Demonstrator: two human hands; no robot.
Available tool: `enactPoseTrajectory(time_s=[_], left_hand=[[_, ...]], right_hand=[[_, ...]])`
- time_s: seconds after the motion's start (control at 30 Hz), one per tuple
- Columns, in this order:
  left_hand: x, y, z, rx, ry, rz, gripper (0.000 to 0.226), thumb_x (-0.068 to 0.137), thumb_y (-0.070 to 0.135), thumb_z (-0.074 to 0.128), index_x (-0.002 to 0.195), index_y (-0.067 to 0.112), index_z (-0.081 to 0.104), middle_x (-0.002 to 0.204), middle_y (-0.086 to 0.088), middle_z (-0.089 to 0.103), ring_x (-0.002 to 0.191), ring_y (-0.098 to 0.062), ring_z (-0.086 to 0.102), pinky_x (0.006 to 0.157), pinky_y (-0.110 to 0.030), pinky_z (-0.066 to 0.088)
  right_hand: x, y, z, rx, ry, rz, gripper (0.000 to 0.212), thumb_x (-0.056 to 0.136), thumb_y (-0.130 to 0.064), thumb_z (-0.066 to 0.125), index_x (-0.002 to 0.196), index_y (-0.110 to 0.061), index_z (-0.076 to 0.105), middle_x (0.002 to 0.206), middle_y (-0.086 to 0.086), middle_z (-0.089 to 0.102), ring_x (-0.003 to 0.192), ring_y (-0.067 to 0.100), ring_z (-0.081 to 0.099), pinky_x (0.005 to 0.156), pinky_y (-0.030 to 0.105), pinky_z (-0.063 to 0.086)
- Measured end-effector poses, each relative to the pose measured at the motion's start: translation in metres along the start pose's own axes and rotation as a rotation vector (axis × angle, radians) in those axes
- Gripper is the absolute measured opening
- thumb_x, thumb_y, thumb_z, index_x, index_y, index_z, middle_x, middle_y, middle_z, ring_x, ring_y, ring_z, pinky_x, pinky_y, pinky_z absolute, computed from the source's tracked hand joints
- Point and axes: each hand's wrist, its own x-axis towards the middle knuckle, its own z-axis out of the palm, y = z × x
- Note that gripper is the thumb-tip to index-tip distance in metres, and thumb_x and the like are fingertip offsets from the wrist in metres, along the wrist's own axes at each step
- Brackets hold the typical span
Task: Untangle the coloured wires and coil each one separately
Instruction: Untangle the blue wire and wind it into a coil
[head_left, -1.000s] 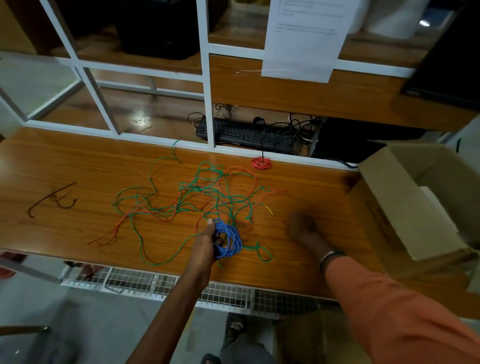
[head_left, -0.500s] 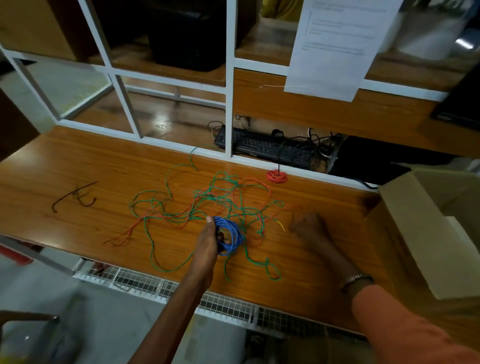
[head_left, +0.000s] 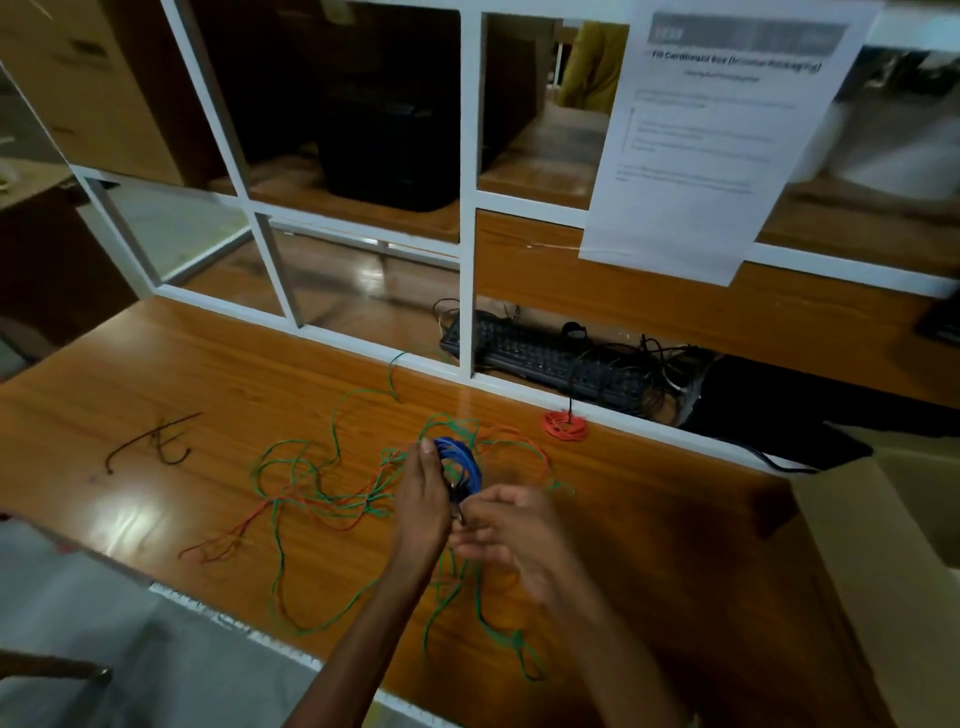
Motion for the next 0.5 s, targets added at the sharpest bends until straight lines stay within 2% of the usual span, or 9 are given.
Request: enactPoseTrajectory(time_s=[0.03,0.07,0.13,0.17,0.23,0.3,0.37,0.43,0.5], left_hand=[[0.002,0.003,0.003,0.006,0.013,0.031,0.061,0.106,0.059,0.026,0.124,0.009,0.057,0.113,-0.006,0.064,0.101,-0.016,0.059,0.085,-0.035,0.041],[0.003,0.006,0.006,0.018,0.024,0.075,0.051,0.107,0.055,0.027,0.112,0.013,0.056,0.099,-0.003,0.061,0.085,-0.008,0.054,0.079,-0.036,0.041],[0.009,0.003,0.011,0.057,0.052,0.147,0.046,0.108,0.053,0.027,0.094,0.015,0.050,0.077,-0.003,0.053,0.064,-0.005,0.045,0.069,-0.044,0.041],[0.011,-0.001,0.013,0.079,0.061,0.169,0.044,0.110,0.052,0.027,0.089,0.020,0.048,0.074,-0.003,0.050,0.062,-0.007,0.044,0.067,-0.045,0.040],[0.013,-0.005,0.018,0.112,0.059,0.222,0.039,0.111,0.049,0.028,0.084,0.026,0.043,0.072,0.000,0.047,0.063,-0.010,0.042,0.063,-0.034,0.038],[0.013,-0.003,0.022,0.112,0.033,0.240,0.038,0.112,0.044,0.029,0.082,0.025,0.043,0.071,0.003,0.045,0.060,-0.006,0.040,0.059,-0.022,0.033],[0.011,-0.001,0.025,0.100,0.026,0.232,0.036,0.111,0.040,0.030,0.082,0.023,0.043,0.070,0.005,0.044,0.059,-0.005,0.040,0.057,-0.018,0.032],[0.011,-0.003,0.028,0.076,0.010,0.231,0.038,0.113,0.037,0.031,0.082,0.021,0.045,0.070,0.007,0.043,0.060,-0.003,0.041,0.057,-0.017,0.033],[0.011,-0.005,0.028,0.066,-0.014,0.232,0.035,0.112,0.032,0.033,0.081,0.020,0.046,0.070,0.009,0.043,0.060,-0.001,0.042,0.057,-0.014,0.033]], right_hand=[[0.006,-0.003,-0.003,0.021,0.017,0.006,0.006,0.092,0.005,0.062,0.090,-0.001,0.064,0.071,0.015,0.071,0.057,0.021,0.072,0.053,0.025,0.059],[0.012,-0.005,-0.005,0.034,0.028,0.009,0.006,0.092,0.006,0.062,0.090,0.000,0.064,0.071,0.016,0.071,0.057,0.021,0.072,0.052,0.025,0.058],[0.024,-0.010,-0.010,0.042,0.051,-0.002,0.005,0.091,0.006,0.064,0.090,0.001,0.065,0.071,0.015,0.071,0.059,0.021,0.072,0.054,0.026,0.059],[0.029,-0.011,-0.011,0.045,0.061,-0.014,0.006,0.090,0.006,0.065,0.089,0.000,0.066,0.071,0.014,0.072,0.060,0.020,0.072,0.056,0.026,0.059],[0.039,-0.013,-0.014,0.046,0.072,-0.050,0.008,0.091,0.005,0.066,0.087,-0.002,0.068,0.071,0.011,0.073,0.063,0.018,0.073,0.060,0.026,0.060],[0.048,-0.014,-0.017,0.056,0.090,-0.090,0.008,0.092,0.004,0.067,0.087,-0.003,0.070,0.072,0.008,0.074,0.064,0.016,0.073,0.060,0.024,0.059],[0.053,-0.014,-0.017,0.040,0.106,-0.136,0.009,0.090,0.006,0.068,0.087,-0.002,0.068,0.072,0.008,0.072,0.062,0.012,0.071,0.059,0.022,0.058],[0.057,-0.012,-0.016,0.027,0.129,-0.195,0.015,0.086,0.011,0.068,0.087,-0.003,0.061,0.074,0.013,0.070,0.062,0.016,0.070,0.061,0.031,0.061],[0.063,-0.006,-0.014,0.015,0.159,-0.280,0.026,0.082,0.008,0.071,0.089,-0.009,0.052,0.075,0.018,0.072,0.067,0.031,0.071,0.068,0.050,0.061]])
